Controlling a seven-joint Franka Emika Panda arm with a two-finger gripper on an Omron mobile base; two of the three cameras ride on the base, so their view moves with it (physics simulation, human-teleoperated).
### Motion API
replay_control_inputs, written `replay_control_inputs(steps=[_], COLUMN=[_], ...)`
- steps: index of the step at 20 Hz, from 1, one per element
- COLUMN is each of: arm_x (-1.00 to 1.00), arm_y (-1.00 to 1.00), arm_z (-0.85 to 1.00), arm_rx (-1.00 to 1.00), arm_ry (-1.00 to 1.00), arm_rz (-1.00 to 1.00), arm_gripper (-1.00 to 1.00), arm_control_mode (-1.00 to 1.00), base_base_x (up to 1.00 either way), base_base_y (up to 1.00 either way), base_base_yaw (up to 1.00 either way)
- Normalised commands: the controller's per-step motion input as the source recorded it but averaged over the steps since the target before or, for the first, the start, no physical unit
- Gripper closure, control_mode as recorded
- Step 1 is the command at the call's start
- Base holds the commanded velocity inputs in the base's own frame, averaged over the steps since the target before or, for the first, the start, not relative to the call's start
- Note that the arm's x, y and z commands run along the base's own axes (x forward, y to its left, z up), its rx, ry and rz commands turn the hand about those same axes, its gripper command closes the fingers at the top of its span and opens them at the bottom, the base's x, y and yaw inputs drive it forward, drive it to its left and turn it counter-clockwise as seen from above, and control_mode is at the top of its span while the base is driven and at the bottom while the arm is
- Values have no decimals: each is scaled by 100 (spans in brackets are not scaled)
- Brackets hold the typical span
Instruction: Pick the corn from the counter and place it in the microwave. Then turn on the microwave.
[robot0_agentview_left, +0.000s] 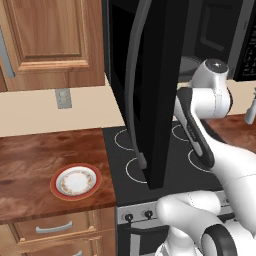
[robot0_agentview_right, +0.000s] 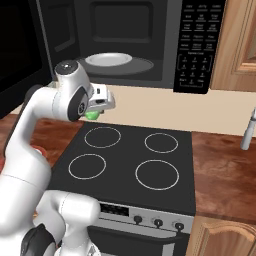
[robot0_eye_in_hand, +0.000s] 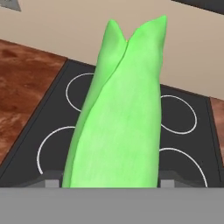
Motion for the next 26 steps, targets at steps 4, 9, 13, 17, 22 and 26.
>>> replay_control_inputs(steps=[4,9,13,17,22,26], arm_x=[-1,0,0,0,0,0], arm_y=[-9,-8,-7,-3,0,-1], arm_z=[31,26,22,23,23,29], arm_rx=[-2,-2,-2,-2,-2,-1], arm_ry=[-5,-9,-11,-12,-11,-6], arm_rz=[-3,-2,-1,-1,-1,-1], arm_gripper=[100,100,100,100,100,100], arm_control_mode=[-100,-100,-100,-100,-100,-100], base_base_x=[0,0,0,0,0,0], base_base_y=[0,0,0,0,0,0], base_base_yaw=[0,0,0,0,0,0])
